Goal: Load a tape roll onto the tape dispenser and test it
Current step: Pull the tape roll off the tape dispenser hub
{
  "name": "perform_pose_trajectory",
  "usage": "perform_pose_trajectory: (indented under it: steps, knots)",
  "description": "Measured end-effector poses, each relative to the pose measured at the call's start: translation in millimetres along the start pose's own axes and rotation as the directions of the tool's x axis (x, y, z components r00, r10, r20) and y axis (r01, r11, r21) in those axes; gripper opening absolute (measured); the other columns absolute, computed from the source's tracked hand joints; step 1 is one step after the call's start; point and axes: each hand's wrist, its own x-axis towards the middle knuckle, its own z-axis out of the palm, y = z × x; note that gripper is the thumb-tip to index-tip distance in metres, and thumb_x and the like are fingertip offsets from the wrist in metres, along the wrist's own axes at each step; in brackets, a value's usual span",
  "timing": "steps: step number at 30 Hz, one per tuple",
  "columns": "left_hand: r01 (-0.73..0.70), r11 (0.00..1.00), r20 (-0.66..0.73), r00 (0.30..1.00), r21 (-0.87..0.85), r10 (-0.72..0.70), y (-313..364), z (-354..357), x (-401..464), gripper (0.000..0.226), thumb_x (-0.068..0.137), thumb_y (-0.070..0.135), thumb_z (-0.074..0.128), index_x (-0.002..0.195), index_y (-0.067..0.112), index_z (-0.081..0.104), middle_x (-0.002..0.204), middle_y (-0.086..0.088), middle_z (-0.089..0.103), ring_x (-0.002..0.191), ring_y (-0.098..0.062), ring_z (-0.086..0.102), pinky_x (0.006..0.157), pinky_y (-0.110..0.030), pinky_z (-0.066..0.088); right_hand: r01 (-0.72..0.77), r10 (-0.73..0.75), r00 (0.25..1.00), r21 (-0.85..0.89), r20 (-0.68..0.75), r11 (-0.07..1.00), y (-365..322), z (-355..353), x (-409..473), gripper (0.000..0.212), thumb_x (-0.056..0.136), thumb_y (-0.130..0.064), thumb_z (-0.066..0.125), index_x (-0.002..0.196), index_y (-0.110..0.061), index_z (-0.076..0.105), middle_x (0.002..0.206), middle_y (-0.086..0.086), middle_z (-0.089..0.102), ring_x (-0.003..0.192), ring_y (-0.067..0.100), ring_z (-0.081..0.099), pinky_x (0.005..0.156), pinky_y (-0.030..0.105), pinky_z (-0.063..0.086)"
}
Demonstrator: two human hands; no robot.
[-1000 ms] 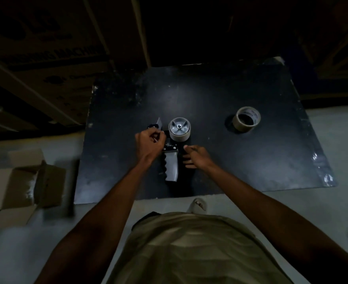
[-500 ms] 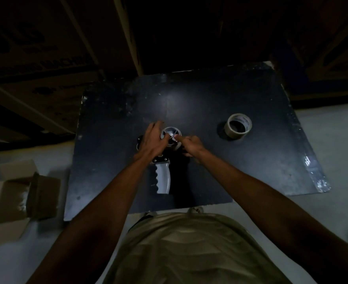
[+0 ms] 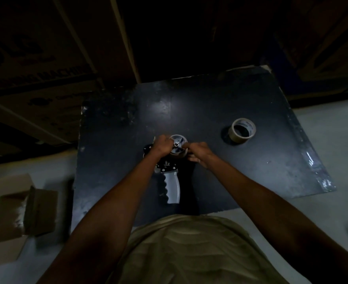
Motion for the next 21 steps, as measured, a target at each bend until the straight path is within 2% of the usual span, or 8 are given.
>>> perform_pose_trajectory:
  steps: [3,5,8,13,15,18,19,21]
  knots:
    - [0.02,1.0,0.003,1.0,-0.017,-0.02,1,0,3,0.027,0.095,0.01,0.052,0.108,-0.004,0.069,0.111,-0.025,0.069,0.105,-0.035,0.066,0.089,-0.038,0.051,0.015,-0.015,0.999,0.011,-0.034,1.0,0,4,-1,0.038,0.087,-0.012,0.071,0.118,0.009,0.067,0.115,0.026,0.072,0.104,0.031,0.07,0.099,0.043,0.055]
    - [0.045,0.999,0.009,0.999,-0.02,-0.044,2,-1,4,0.027,0.095,0.011,0.051,0.11,-0.005,0.068,0.11,-0.027,0.069,0.104,-0.038,0.066,0.083,-0.037,0.051,0.015,-0.013,0.999,0.035,-0.05,0.999,1,5,-2,0.037,0.086,-0.013,0.072,0.116,0.008,0.068,0.116,0.025,0.072,0.108,0.034,0.071,0.094,0.043,0.058]
    - [0.062,0.998,0.03,0.998,-0.012,-0.062,1,-2,6,0.028,0.096,0.011,0.051,0.114,-0.004,0.068,0.106,-0.025,0.069,0.095,-0.033,0.067,0.082,-0.042,0.053,0.006,-0.004,1.0,0.107,-0.024,0.994,2,4,-5,0.036,0.087,-0.012,0.069,0.118,0.005,0.068,0.107,0.021,0.072,0.094,0.029,0.07,0.079,0.034,0.059]
    - [0.08,0.997,0.051,0.995,0.004,-0.08,2,-2,3,0.029,0.095,0.008,0.045,0.109,-0.004,0.068,0.1,-0.025,0.069,0.079,-0.026,0.058,0.051,-0.031,0.043,-0.012,0.008,1.0,0.172,0.027,0.985,5,-2,-8,0.03,0.088,-0.008,0.069,0.115,0.004,0.066,0.103,0.019,0.066,0.095,0.03,0.063,0.101,0.042,0.051]
    - [0.091,0.996,0.059,0.994,0.006,-0.092,3,-3,3,0.031,0.096,0.009,0.044,0.11,-0.006,0.067,0.103,-0.028,0.068,0.082,-0.029,0.06,0.05,-0.033,0.043,-0.009,0.004,0.999,0.168,0.033,0.986,4,-3,-9,0.03,0.089,-0.005,0.067,0.116,0.006,0.065,0.104,0.02,0.066,0.096,0.03,0.064,0.101,0.043,0.051]
    - [0.102,0.995,0.067,0.992,0.014,-0.103,5,-3,4,0.034,0.098,0.011,0.042,0.114,-0.011,0.062,0.119,-0.034,0.062,0.106,-0.044,0.063,0.076,-0.049,0.052,0.021,-0.024,0.999,0.144,0.024,0.989,-1,-2,-12,0.014,0.091,0.0,0.063,0.105,0.002,0.066,0.096,0.019,0.069,0.083,0.025,0.067,0.088,0.04,0.056]
    - [0.104,0.995,0.082,0.991,0.004,-0.104,6,-3,4,0.035,0.099,0.012,0.042,0.117,-0.012,0.061,0.122,-0.034,0.061,0.108,-0.042,0.063,0.076,-0.047,0.05,0.024,-0.028,0.999,0.13,0.023,0.991,-2,-2,-13,0.008,0.091,0.001,0.061,0.098,0.001,0.066,0.09,0.016,0.069,0.078,0.022,0.066,0.08,0.037,0.057]
    - [0.12,0.992,0.116,0.986,-0.025,-0.117,8,-2,5,0.035,0.099,0.012,0.042,0.119,-0.011,0.059,0.122,-0.03,0.062,0.095,-0.029,0.063,0.063,-0.033,0.047,0.022,-0.024,0.999,0.093,0.021,0.995,-4,-1,-14,0.011,0.091,0.003,0.06,0.084,-0.004,0.065,0.083,0.013,0.066,0.073,0.018,0.064,0.07,0.032,0.055]
